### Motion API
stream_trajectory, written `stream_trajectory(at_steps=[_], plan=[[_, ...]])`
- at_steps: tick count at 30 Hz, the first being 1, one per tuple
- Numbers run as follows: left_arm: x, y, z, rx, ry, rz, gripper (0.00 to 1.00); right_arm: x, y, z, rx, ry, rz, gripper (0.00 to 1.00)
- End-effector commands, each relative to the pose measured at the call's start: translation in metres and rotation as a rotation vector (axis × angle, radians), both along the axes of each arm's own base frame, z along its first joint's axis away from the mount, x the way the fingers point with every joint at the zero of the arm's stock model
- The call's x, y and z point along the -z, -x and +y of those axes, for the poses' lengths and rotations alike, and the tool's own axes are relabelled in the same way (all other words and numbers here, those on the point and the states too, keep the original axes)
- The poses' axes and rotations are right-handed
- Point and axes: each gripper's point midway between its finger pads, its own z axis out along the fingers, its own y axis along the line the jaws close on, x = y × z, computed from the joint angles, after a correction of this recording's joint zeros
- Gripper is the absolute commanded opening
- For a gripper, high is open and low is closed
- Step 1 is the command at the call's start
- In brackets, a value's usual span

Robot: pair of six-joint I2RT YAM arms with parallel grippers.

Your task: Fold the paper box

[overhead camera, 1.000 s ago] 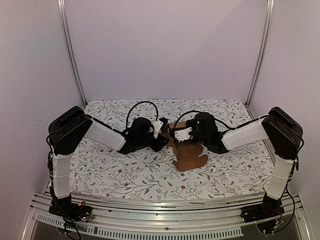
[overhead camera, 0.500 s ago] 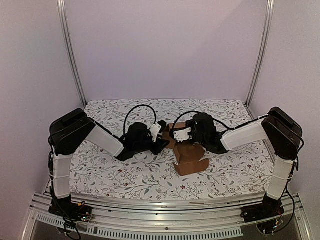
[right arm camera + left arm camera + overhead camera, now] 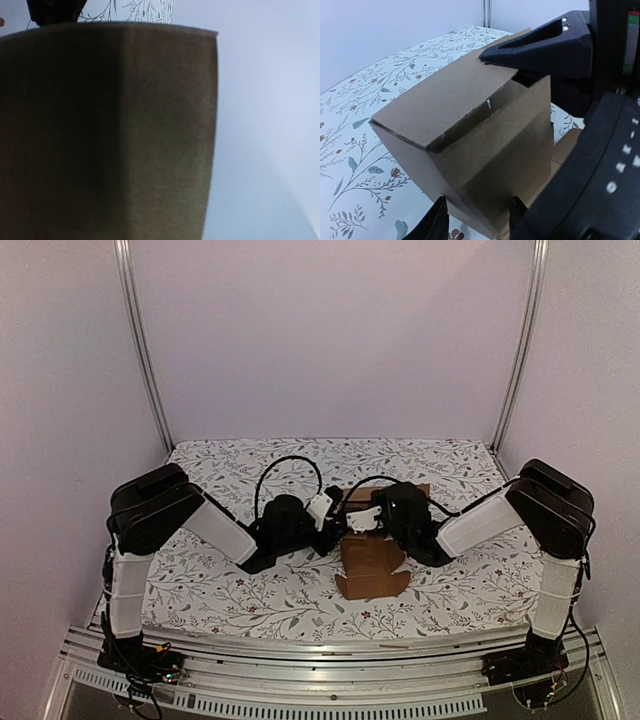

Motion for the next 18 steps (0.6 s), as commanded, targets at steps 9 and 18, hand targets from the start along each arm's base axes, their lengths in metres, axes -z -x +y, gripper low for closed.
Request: stream_trajectory(at_steps=[9, 18], plan=[[-0.008, 0.0, -0.019, -0.105, 0.007, -0.113, 0.35, 0.033, 0.027, 0.013, -0.096, 0.068, 0.054, 0.04], [-0.013, -0.01, -0.009, -0.253, 0.023, -0.144, 0.44, 0.032, 0.036, 0.012, -0.087, 0.044, 0.09, 0.07]])
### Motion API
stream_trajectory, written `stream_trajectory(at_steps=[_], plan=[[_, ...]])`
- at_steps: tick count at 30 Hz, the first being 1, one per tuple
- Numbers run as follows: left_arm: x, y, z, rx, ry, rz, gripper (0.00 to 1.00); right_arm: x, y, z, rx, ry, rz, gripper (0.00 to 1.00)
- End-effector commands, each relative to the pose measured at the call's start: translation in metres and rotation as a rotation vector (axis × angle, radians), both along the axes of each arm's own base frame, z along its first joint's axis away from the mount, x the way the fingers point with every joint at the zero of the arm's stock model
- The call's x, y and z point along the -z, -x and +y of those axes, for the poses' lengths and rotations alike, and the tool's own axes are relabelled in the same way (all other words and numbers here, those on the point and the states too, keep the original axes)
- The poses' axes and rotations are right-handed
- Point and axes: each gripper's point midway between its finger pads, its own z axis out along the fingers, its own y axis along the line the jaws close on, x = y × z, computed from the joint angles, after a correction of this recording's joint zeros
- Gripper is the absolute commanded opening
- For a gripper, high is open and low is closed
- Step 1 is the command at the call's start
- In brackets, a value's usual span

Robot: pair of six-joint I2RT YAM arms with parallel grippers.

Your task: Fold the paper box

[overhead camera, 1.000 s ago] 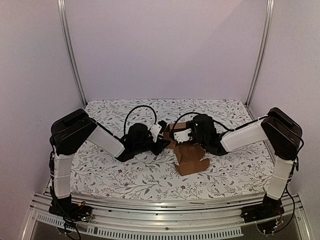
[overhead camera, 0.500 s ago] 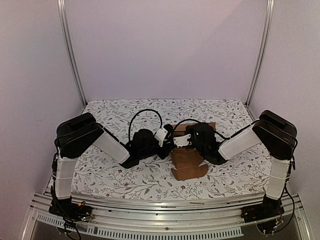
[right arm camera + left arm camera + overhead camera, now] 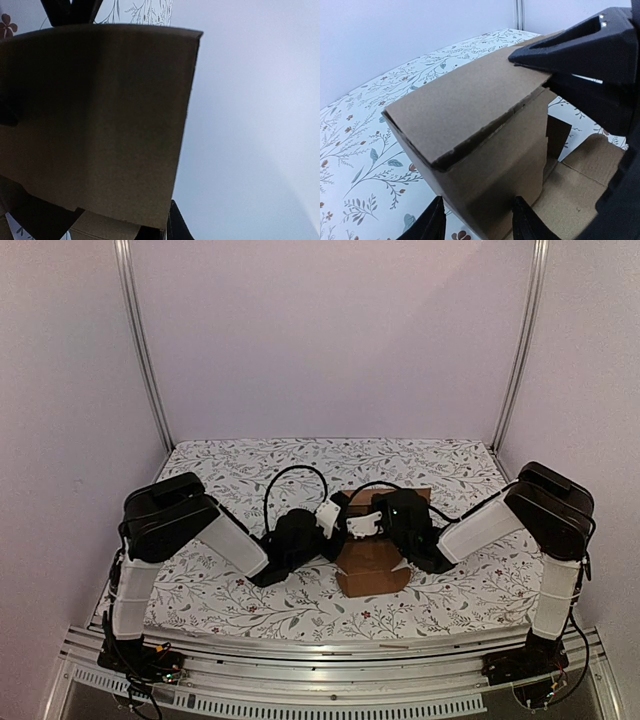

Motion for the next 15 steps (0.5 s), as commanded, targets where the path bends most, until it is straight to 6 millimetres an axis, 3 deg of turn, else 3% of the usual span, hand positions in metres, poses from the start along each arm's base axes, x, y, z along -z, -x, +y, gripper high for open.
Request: stream_trajectory(at_steps=[1, 9, 15], plan=[[-0.019, -0.011, -0.002, -0.089, 0.063, -0.052, 0.43, 0.025, 0.024, 0.011, -0.079, 0.046, 0.1, 0.07], [-0.027, -0.012, 0.003, -0.142, 0.108, -0.076, 0.31, 0.031, 0.034, 0.01, -0.092, 0.064, 0.139, 0.08], [-0.031, -0.009, 0.003, -0.147, 0.107, -0.103, 0.25, 0.018, 0.039, 0.005, -0.062, 0.067, 0.163, 0.13]])
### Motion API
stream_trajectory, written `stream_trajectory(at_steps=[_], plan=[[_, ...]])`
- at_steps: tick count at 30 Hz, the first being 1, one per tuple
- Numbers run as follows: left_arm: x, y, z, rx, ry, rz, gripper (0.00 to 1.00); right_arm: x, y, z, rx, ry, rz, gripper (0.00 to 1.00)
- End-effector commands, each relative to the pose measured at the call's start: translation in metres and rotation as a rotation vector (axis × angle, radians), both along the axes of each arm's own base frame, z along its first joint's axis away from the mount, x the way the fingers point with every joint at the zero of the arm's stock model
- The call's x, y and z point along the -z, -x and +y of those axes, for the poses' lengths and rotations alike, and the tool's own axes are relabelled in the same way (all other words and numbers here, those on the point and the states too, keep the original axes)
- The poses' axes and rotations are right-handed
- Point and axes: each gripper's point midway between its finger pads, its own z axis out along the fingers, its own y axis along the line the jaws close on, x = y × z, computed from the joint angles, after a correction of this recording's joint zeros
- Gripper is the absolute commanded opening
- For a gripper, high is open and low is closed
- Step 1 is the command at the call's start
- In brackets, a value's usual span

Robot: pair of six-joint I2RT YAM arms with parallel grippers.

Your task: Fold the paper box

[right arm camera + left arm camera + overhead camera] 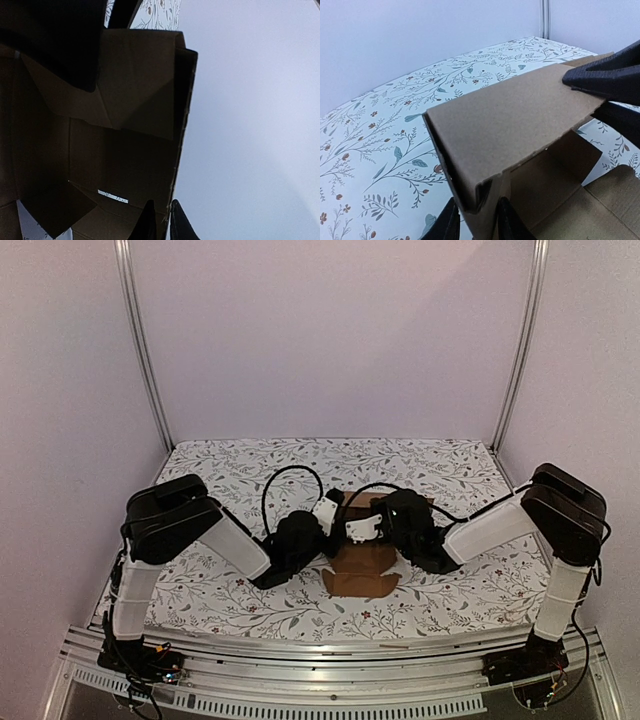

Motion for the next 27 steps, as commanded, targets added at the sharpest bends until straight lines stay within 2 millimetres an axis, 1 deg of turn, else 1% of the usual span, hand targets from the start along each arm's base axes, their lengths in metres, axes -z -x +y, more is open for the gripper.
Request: stream_trajectory(at_steps=[1, 2, 3, 5, 8, 9, 11, 12, 15, 18, 20, 23, 24, 25, 26, 27], plan=[[-0.024, 0.003, -0.011, -0.004, 0.088, -0.069, 0.24, 0.019, 0.024, -0.003, -0.028, 0.116, 0.102, 0.15], [-0.024, 0.003, -0.01, -0.007, 0.091, -0.067, 0.23, 0.013, 0.026, -0.005, -0.021, 0.125, 0.098, 0.17], [-0.024, 0.004, -0.01, -0.008, 0.093, -0.067, 0.23, 0.012, 0.028, -0.008, -0.012, 0.145, 0.106, 0.21], [-0.023, 0.004, -0.009, -0.01, 0.097, -0.068, 0.21, 0.0, 0.029, -0.017, 0.025, 0.146, 0.115, 0.28], [-0.023, 0.004, -0.008, -0.013, 0.094, -0.073, 0.2, -0.003, 0.035, -0.029, 0.066, 0.17, 0.189, 0.36], [-0.023, 0.004, -0.009, -0.011, 0.092, -0.073, 0.2, -0.008, 0.037, -0.03, 0.077, 0.157, 0.215, 0.38], [-0.022, 0.004, -0.01, -0.007, 0.089, -0.071, 0.19, -0.009, 0.045, -0.032, 0.097, 0.139, 0.315, 0.41], [-0.021, 0.004, -0.01, -0.005, 0.087, -0.07, 0.19, -0.016, 0.047, -0.028, 0.103, 0.104, 0.357, 0.42], [-0.018, 0.004, -0.01, -0.003, 0.076, -0.061, 0.18, -0.014, 0.062, -0.028, 0.116, 0.07, 0.487, 0.45], [-0.015, 0.005, -0.011, 0.002, 0.071, -0.053, 0.17, -0.015, 0.07, -0.031, 0.135, 0.041, 0.55, 0.46], [-0.014, 0.005, -0.011, 0.005, 0.069, -0.053, 0.17, -0.02, 0.073, -0.032, 0.136, 0.02, 0.568, 0.47], [-0.029, 0.011, -0.01, 0.026, 0.102, -0.062, 0.17, -0.035, 0.069, -0.037, 0.156, -0.047, 0.624, 0.47], [-0.036, 0.013, -0.007, 0.03, 0.117, -0.063, 0.17, -0.041, 0.063, -0.043, 0.183, -0.094, 0.66, 0.47], [-0.044, 0.016, -0.001, 0.024, 0.131, -0.06, 0.18, -0.049, 0.061, -0.043, 0.185, -0.133, 0.688, 0.47], [-0.05, 0.018, 0.007, 0.008, 0.147, -0.047, 0.19, -0.055, 0.051, -0.052, 0.22, -0.186, 0.722, 0.47], [-0.059, 0.018, 0.013, -0.007, 0.166, -0.032, 0.22, -0.061, 0.043, -0.056, 0.238, -0.233, 0.749, 0.47]])
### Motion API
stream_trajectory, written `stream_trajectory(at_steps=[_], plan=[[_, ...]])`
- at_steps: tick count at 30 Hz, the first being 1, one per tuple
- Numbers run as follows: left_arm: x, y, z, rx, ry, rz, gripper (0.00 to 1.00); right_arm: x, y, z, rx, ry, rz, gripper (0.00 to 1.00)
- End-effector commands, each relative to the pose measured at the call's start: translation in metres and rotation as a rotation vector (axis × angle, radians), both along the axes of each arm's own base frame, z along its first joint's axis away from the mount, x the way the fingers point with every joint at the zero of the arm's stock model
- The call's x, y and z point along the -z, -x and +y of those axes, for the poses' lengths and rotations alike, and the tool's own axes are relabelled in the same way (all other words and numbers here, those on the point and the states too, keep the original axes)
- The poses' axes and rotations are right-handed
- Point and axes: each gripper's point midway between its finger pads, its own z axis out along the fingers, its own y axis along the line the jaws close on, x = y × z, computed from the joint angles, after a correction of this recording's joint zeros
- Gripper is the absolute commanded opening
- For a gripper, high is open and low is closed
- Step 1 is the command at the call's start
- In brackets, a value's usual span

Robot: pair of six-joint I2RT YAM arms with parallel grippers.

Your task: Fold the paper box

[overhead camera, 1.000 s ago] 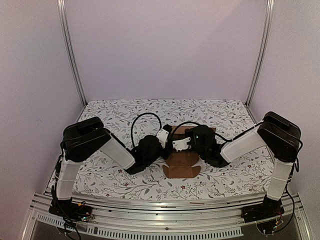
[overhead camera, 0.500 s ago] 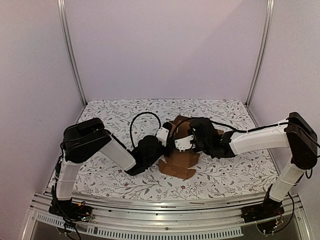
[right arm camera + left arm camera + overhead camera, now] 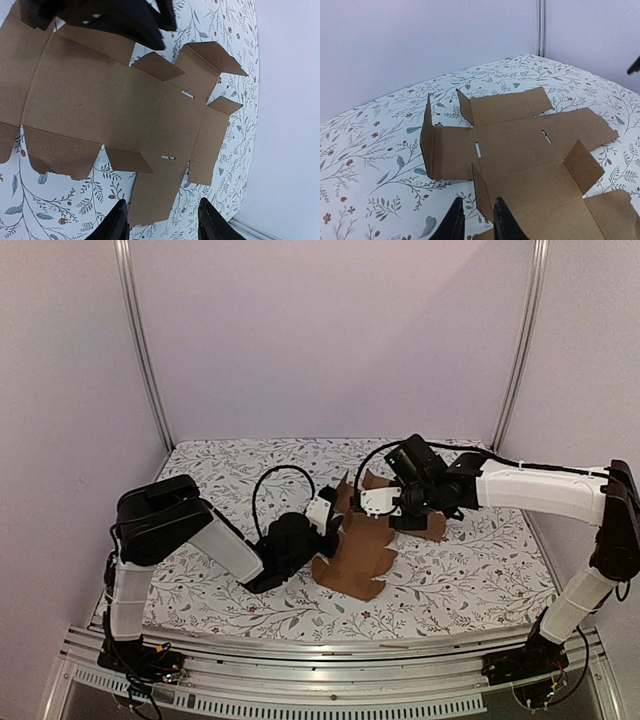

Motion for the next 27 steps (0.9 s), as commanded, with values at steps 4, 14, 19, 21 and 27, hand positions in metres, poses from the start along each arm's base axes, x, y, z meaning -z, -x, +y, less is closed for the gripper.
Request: stream_trajectory(at_steps=[4, 14, 19, 21, 27], plan=[[-0.047, -0.015, 0.028, -0.073, 0.021, 0.197, 0.4, -0.041, -0.047, -0.041, 0.293, -0.311, 0.206, 0.47], [-0.011, -0.071, 0.021, -0.149, -0.225, 0.527, 0.5, -0.012, -0.09, -0.079, 0.599, -0.532, 0.385, 0.48], [0.003, -0.088, 0.011, -0.159, -0.234, 0.578, 0.51, -0.002, -0.083, -0.086, 0.62, -0.545, 0.401, 0.49], [0.012, -0.092, 0.008, -0.151, -0.243, 0.606, 0.49, 0.0, -0.081, -0.087, 0.624, -0.547, 0.409, 0.49], [0.024, -0.097, -0.002, -0.129, -0.246, 0.627, 0.31, 0.003, -0.084, -0.099, 0.649, -0.561, 0.422, 0.5]])
